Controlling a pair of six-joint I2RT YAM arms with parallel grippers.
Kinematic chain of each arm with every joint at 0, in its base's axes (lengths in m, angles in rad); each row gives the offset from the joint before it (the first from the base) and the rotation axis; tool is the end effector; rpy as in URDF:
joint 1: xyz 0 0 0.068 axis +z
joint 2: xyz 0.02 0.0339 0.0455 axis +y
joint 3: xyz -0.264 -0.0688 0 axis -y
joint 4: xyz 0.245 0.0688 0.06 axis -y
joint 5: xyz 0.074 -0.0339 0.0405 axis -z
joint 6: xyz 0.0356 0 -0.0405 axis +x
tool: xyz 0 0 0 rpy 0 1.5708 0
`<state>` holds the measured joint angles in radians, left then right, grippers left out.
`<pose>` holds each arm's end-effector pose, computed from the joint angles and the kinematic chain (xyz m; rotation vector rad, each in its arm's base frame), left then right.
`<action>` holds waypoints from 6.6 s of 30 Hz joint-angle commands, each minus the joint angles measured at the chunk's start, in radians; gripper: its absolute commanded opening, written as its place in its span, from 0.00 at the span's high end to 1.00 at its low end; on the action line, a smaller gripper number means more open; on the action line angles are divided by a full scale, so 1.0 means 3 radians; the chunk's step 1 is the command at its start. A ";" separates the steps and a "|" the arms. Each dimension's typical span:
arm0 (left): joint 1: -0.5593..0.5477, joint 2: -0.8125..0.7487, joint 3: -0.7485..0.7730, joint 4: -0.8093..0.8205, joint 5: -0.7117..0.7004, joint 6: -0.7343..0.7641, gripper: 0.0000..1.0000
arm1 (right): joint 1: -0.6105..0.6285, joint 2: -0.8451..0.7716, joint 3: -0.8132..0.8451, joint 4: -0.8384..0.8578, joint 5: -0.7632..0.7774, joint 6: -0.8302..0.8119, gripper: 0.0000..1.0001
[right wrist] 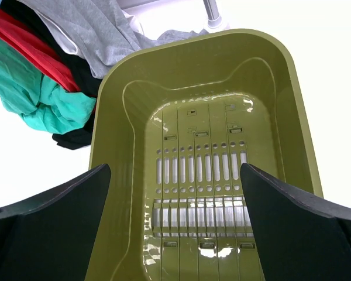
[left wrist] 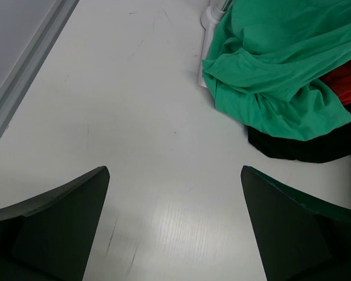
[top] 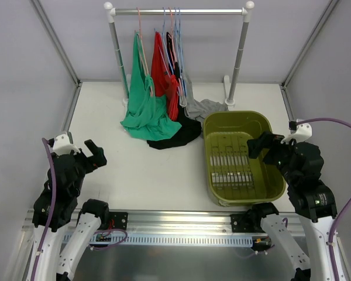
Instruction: Remove the tank top from the hanger
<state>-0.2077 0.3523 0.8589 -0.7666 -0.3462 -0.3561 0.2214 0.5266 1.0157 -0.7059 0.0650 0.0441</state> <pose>0.0624 -0.0008 0.3483 -0.3746 1.7768 -0.0826 0.0852 0.0168 0.3907 -0.1118 1.7856 0.1326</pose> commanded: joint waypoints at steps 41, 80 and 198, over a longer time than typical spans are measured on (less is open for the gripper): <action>0.0033 0.0247 -0.0051 0.0080 0.0152 -0.0040 0.01 | 0.1931 0.4716 0.4386 0.1376 -0.0238 -0.0745 0.18; 0.0033 0.0155 -0.0076 0.0096 0.0198 -0.0040 0.01 | 0.1742 0.5777 0.4668 0.2210 0.0254 -0.0709 0.67; 0.0033 0.0170 0.0174 0.0091 0.0146 0.0026 0.01 | 0.2110 0.0791 0.0453 0.3035 -0.0733 0.0323 1.00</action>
<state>-0.2077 0.3824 0.8516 -0.7658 -0.2974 -0.3553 0.8490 0.8001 1.0538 0.2882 -0.1112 0.1200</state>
